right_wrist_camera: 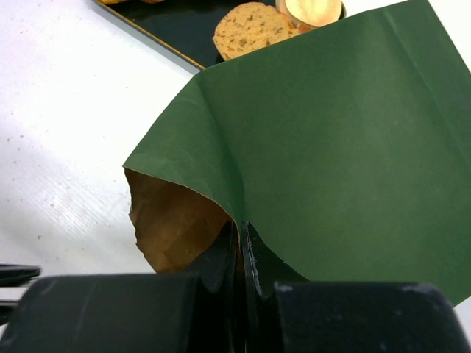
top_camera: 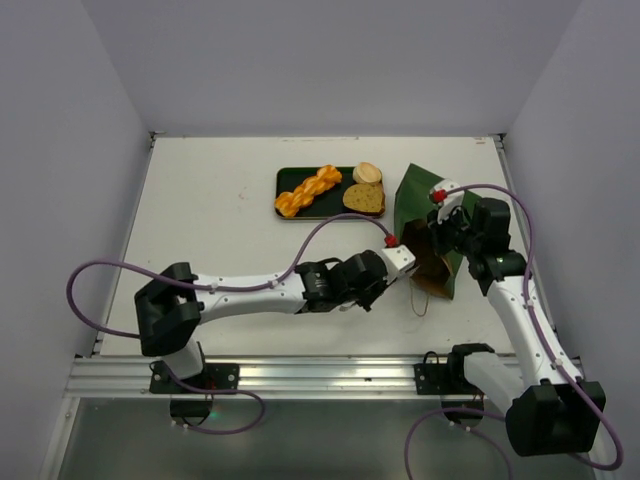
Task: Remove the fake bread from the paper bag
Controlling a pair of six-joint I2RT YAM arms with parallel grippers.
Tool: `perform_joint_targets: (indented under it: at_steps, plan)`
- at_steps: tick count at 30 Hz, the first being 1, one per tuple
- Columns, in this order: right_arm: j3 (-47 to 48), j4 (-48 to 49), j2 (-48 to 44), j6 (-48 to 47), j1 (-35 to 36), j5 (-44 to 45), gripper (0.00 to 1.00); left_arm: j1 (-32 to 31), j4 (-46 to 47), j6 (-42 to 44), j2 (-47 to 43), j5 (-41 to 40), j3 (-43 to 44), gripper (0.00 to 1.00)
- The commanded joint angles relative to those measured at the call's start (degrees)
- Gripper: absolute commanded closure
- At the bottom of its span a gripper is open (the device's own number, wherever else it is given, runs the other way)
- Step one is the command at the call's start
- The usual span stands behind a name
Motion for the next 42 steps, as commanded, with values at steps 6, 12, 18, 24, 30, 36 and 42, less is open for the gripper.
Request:
perform_joint_targets:
  at_steps: [6,12,18,24,30,36,42]
  plan:
    - [-0.50,4.39,-1.28,1.65,-0.65,3.01,0.96,-0.14,1.93,-2.73,-12.62,6.32,-6.18,1.00]
    - [-0.59,4.31,-1.19,1.48,-0.83,3.27,0.96,-0.14,1.76,-5.11,-19.30,9.40,-11.81,1.00]
    - [-0.59,4.31,-1.28,1.74,-1.01,3.36,0.96,-0.31,0.09,-6.25,-29.49,13.79,-18.40,1.00]
    - [-0.59,4.48,-1.28,1.83,-1.18,3.54,0.96,-0.05,-6.31,-6.43,-43.64,14.15,-22.01,1.00]
    - [-0.59,4.48,-1.28,1.92,-1.36,3.53,0.96,3.63,-14.32,-6.43,-50.60,10.55,-19.11,1.00]
    - [-0.59,4.40,-1.28,2.09,-1.45,3.36,0.96,15.93,-13.82,-4.32,-47.62,6.41,-16.83,1.00]
    - [-0.59,4.13,-1.37,2.09,-1.53,2.75,0.96,31.31,-2.13,-4.76,-37.78,13.78,-17.35,1.00]
